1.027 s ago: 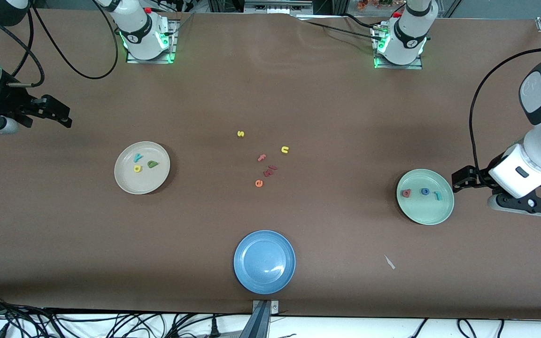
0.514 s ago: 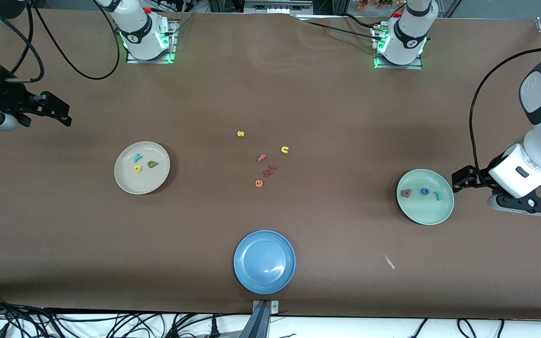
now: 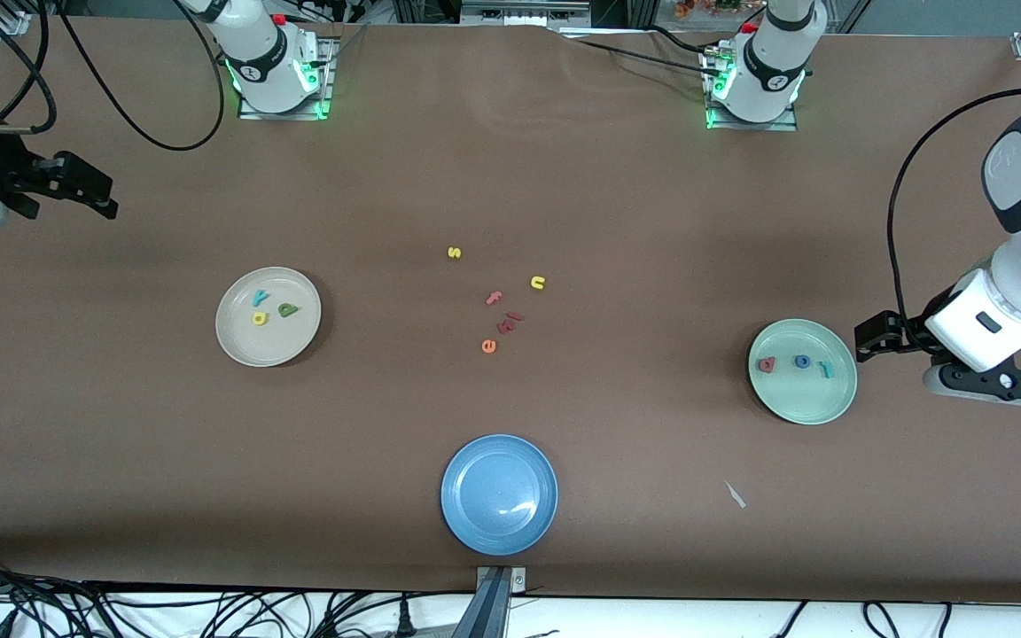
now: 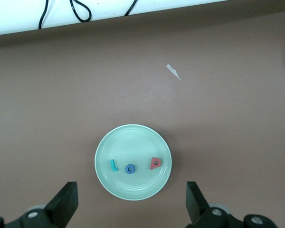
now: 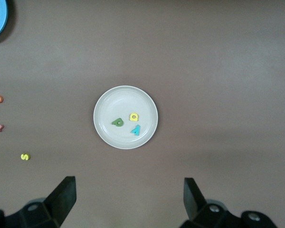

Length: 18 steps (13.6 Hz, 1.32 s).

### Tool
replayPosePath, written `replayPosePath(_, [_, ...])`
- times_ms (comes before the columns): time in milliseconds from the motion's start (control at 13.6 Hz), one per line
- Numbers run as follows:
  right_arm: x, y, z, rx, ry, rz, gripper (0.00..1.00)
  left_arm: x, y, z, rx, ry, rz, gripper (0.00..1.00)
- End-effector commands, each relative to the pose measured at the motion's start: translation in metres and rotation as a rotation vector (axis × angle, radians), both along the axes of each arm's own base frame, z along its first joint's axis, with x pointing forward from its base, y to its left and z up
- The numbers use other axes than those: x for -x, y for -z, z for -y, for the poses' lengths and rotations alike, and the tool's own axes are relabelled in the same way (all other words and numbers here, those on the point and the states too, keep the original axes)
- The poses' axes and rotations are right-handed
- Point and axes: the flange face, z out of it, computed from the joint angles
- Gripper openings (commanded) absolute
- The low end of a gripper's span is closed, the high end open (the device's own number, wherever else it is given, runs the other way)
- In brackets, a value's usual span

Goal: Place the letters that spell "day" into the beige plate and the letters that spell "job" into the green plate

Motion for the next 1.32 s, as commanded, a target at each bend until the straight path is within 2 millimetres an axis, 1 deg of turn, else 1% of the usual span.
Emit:
replayPosePath(0, [0.005,-0.01,0.002,0.014,-0.015,-0.013,1.0,0.038,-0.018,0.005,0.0,-0.013,-0.027,1.0])
replayPosePath(73, [0.005,-0.01,0.001,0.014,-0.017,-0.015,1.0,0.055,-0.015,0.005,-0.006,-0.053,-0.051,1.0])
replayPosePath(220, [0.005,-0.009,0.0,0.015,-0.02,-0.016,1.0,0.067,-0.009,0.0,-0.003,-0.054,-0.073,1.0])
replayPosePath(293, [0.005,-0.01,-0.001,0.013,-0.02,-0.015,1.0,0.072,-0.014,0.01,-0.004,-0.03,-0.069,1.0])
replayPosePath(367, [0.005,-0.01,-0.003,0.012,-0.021,-0.015,1.0,0.073,-0.017,0.026,-0.007,-0.001,-0.062,1.0])
replayPosePath(440, [0.005,-0.01,-0.003,0.012,-0.023,-0.015,1.0,0.072,-0.019,0.033,-0.006,0.012,-0.052,1.0])
replayPosePath(514, [0.005,-0.009,-0.002,0.01,-0.02,-0.017,1.0,0.072,-0.019,0.034,-0.005,0.009,-0.046,1.0])
replayPosePath(587, [0.003,-0.006,-0.008,0.009,-0.024,-0.02,1.0,0.071,-0.018,0.034,-0.003,0.005,-0.035,1.0])
replayPosePath(660, [0.003,-0.005,-0.011,0.009,-0.023,-0.023,1.0,0.068,-0.019,0.031,0.0,0.0,-0.008,1.0])
replayPosePath(807, [0.001,-0.004,-0.009,0.009,-0.02,-0.015,1.0,0.057,-0.017,0.019,0.02,-0.025,0.056,1.0])
replayPosePath(1027, [0.0,-0.007,-0.007,0.005,-0.021,0.002,1.0,0.052,-0.012,0.014,0.052,-0.069,0.049,1.0])
replayPosePath(1101, [0.0,-0.007,-0.007,0.006,-0.02,0.003,1.0,0.05,-0.008,0.01,0.059,-0.074,0.044,1.0])
replayPosePath(1247, [-0.004,-0.007,-0.007,0.001,-0.014,0.021,1.0,0.047,-0.009,0.002,0.055,-0.076,0.046,1.0])
